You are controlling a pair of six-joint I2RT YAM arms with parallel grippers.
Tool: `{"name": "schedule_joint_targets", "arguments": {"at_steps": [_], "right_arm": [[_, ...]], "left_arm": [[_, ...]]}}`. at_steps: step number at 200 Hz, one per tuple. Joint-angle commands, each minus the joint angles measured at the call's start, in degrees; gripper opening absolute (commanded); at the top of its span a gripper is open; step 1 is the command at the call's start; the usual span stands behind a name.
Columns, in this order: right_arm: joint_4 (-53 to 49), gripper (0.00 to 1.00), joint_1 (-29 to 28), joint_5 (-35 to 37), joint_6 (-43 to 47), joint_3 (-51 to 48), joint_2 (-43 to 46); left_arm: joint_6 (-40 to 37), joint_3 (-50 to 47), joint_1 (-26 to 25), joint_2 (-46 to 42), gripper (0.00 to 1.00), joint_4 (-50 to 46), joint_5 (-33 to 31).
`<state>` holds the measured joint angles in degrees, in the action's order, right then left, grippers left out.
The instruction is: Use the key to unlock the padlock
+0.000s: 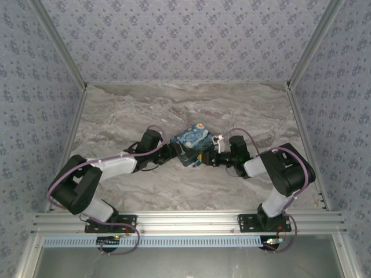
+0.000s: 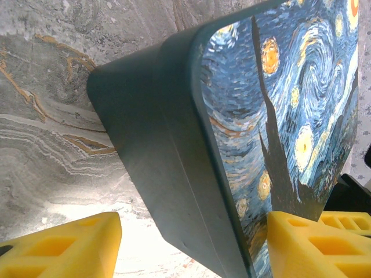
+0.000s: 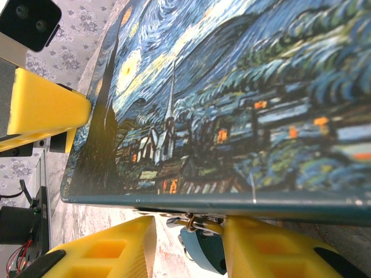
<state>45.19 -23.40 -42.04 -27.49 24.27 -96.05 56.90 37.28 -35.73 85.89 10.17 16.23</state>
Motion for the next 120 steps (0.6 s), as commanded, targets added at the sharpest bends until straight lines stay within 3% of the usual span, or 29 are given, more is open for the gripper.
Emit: {"name": "schedule_joint_targets", "arguments": {"at_steps": [1, 120], "right_arm": [[0.26, 0.34, -0.55, -2.21, 1.29, 0.39, -0.09], [0.40, 0.09, -0.77, -0.43, 0.94, 0.30, 0.08]], "left_arm": [[-0.90, -1.79, 0.38, 0.93, 0.66, -9.55, -2.92], [-0.92, -2.08, 0.36, 0.34, 0.66, -9.73, -3.18]]}}
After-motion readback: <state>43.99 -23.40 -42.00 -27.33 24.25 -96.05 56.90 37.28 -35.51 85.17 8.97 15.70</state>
